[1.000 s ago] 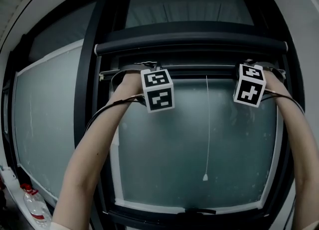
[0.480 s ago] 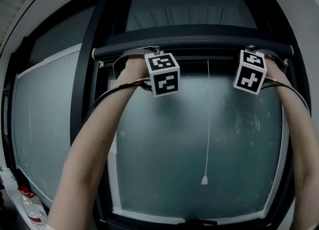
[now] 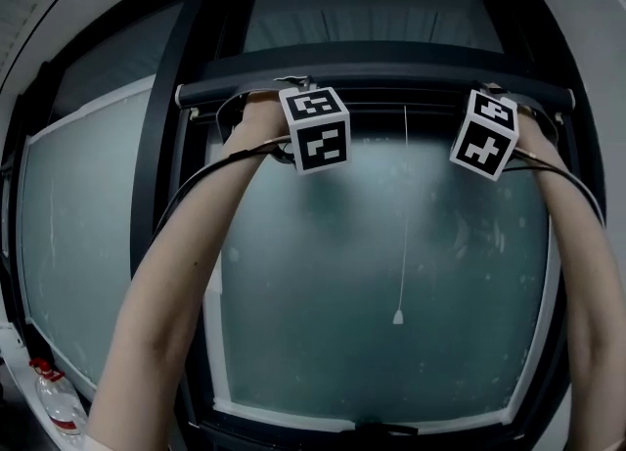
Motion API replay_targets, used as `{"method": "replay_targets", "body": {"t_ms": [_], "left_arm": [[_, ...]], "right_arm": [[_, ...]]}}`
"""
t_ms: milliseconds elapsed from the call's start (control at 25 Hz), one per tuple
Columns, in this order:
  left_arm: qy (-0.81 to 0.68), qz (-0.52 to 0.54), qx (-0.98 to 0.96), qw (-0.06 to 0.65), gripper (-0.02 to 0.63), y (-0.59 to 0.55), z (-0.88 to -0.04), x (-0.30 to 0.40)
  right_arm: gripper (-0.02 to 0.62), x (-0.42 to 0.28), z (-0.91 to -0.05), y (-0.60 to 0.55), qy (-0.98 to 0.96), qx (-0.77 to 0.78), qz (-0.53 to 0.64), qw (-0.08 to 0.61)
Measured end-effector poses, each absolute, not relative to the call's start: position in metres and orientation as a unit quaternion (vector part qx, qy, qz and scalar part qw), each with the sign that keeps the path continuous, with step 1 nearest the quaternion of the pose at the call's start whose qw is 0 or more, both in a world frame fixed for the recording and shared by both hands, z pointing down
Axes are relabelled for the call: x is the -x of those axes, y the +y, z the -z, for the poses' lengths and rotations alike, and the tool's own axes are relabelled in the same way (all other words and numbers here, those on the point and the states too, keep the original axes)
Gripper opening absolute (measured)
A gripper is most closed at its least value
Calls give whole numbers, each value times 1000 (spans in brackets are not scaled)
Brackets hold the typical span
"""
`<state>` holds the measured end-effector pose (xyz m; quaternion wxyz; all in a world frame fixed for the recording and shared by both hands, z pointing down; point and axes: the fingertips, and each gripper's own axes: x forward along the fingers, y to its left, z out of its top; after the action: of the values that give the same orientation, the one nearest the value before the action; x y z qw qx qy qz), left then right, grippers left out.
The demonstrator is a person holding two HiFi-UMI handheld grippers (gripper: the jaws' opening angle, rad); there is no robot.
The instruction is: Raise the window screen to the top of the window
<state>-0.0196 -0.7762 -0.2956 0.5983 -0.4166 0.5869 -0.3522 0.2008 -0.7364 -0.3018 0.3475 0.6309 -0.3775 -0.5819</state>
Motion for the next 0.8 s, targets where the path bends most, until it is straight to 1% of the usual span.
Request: {"method": "replay_targets", "body": {"t_ms": [40,80,120,200,240,280,360,560,600,720,800], "left_arm": [[597,313,429,602,20,-772,297,20],[606,262,457,596,21,-767,296,22],[612,204,504,575,21,-764,290,25],[598,73,630,489,15,-759,261,27],[580,8,685,440,15,-756,240,27],[562,-47,725,395,15,-753,213,26],[541,-99,764,338,15,-750,136,26],[572,-84,761,294,15,-742,-69,36],[576,-85,765,274,15,-740,-107,36],[584,-79,784,198,15,-726,-221,35],[576,-67,801,150,15,-710,-280,32]], "right_arm": [[31,-199,303,-728,-389,-643,588,299],[31,-197,302,-718,-409,-652,594,234],[31,-194,296,-706,-435,-656,596,159],[31,-194,272,-687,-500,-649,572,24],[31,-196,254,-682,-534,-641,551,-24],[31,-197,230,-681,-568,-631,526,-57],[31,-198,168,-683,-629,-609,474,-89],[31,-196,-15,-672,-723,-575,322,-205],[31,-194,-58,-673,-736,-576,288,-207],[31,-185,-191,-672,-766,-587,208,-159],[31,-181,-261,-661,-784,-587,140,-145]]}}
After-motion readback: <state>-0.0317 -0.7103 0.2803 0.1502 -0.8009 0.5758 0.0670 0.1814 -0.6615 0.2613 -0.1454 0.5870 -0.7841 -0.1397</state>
